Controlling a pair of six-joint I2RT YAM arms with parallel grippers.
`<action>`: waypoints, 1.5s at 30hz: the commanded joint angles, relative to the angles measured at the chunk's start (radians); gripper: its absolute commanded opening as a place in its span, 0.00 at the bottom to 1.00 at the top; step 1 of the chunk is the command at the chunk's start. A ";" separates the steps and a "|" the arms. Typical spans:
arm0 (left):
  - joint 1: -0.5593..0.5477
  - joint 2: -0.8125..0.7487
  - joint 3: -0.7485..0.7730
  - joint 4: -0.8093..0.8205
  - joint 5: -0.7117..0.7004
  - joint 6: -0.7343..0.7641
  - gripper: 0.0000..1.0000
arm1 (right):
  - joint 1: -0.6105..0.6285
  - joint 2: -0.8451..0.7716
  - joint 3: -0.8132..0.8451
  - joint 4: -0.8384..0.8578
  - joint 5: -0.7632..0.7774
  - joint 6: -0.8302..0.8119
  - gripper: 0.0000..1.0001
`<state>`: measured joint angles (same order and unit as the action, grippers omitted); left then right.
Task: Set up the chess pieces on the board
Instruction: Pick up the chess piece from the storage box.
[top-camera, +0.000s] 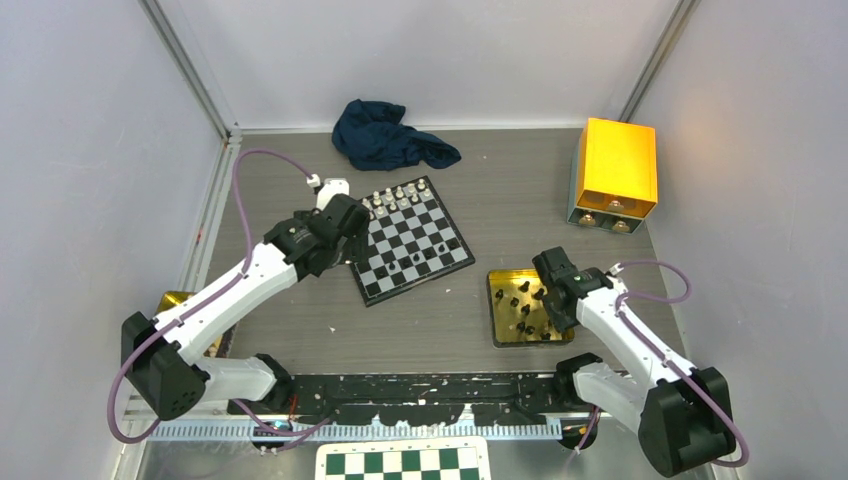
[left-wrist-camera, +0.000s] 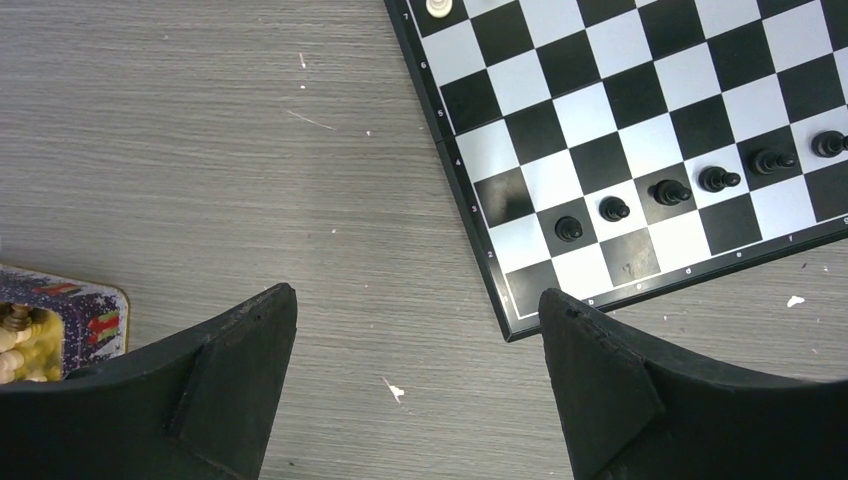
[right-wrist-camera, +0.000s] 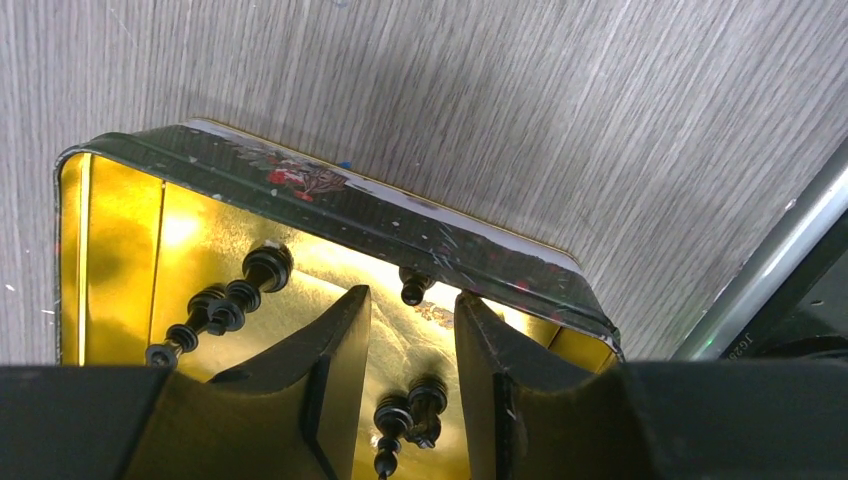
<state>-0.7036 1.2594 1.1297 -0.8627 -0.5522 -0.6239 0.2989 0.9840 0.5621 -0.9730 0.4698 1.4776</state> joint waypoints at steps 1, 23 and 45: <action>0.009 0.003 0.017 0.044 -0.002 0.010 0.91 | -0.010 0.013 -0.007 0.029 0.034 -0.001 0.42; 0.026 0.028 0.010 0.054 0.014 0.016 0.92 | -0.025 0.056 -0.020 0.068 0.008 -0.014 0.20; 0.029 0.026 0.018 0.061 0.002 0.022 0.91 | -0.027 0.082 0.157 0.135 -0.048 -0.313 0.01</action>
<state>-0.6785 1.2949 1.1294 -0.8417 -0.5293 -0.6159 0.2771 1.0592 0.6533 -0.8810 0.4385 1.2732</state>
